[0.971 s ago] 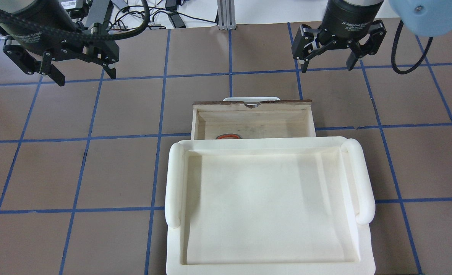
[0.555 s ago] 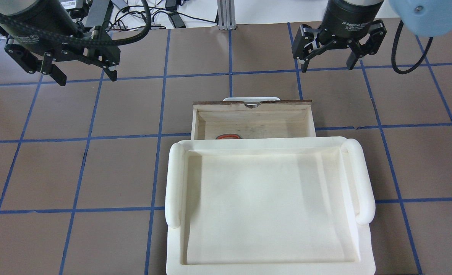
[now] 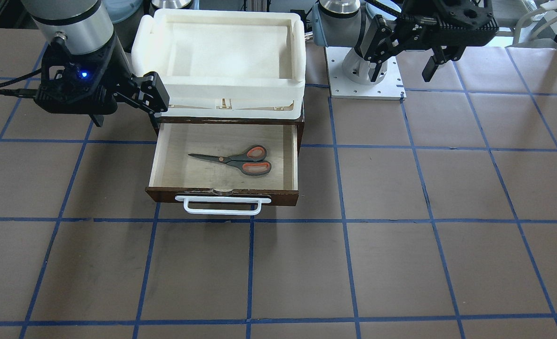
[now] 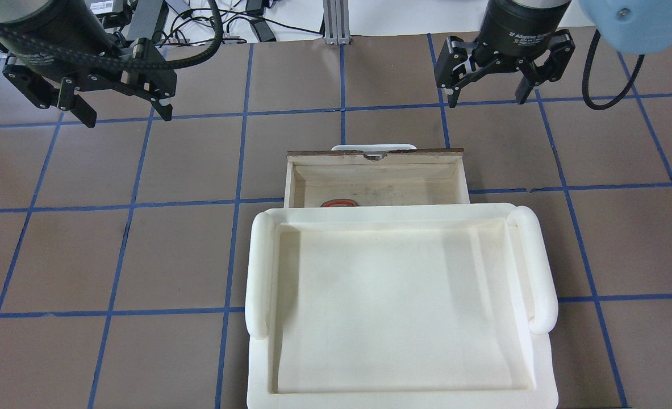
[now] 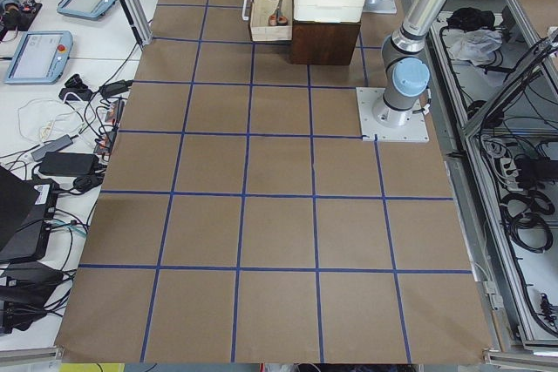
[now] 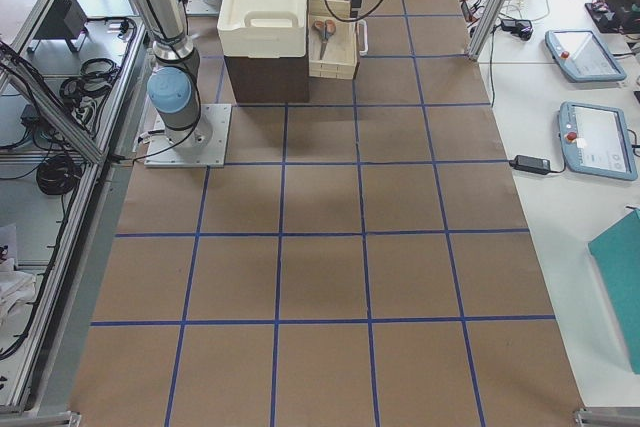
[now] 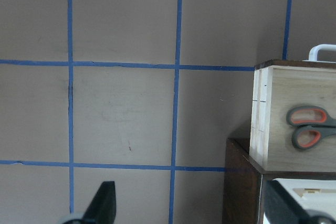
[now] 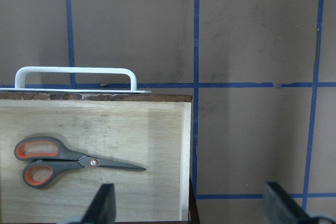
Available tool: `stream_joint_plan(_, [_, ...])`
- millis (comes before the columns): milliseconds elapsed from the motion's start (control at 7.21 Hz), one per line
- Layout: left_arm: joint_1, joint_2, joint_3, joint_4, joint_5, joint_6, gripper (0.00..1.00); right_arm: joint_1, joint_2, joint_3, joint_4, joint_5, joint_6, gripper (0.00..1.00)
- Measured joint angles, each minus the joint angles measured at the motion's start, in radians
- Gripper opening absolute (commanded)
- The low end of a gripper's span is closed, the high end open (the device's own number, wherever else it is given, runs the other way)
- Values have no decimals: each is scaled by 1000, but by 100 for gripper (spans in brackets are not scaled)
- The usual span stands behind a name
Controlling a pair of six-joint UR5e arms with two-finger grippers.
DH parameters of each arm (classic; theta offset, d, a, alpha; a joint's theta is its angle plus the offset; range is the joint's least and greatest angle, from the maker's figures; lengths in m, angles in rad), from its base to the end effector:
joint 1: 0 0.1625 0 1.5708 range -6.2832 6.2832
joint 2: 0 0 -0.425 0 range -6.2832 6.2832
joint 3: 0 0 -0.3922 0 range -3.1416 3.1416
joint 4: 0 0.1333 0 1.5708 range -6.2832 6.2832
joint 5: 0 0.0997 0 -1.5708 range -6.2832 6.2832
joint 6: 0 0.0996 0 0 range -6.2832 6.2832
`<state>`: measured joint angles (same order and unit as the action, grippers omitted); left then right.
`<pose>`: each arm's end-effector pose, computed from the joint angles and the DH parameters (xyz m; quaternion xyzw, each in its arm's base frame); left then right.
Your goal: Place scissors in drawer with both arms
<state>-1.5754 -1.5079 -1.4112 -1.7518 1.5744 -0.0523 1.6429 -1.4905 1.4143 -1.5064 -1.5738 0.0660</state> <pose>-0.1351 -0.4589 0.5778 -0.0239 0.9995 -0.0208 0.0012 0.1706 -0.5151 0.5176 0.0030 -1.0000 0.0060 0.0011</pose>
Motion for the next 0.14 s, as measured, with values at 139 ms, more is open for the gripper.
stream_joint_plan(139, [0,0,0,0,0,0,100,0,-6,0,7,0,0,100])
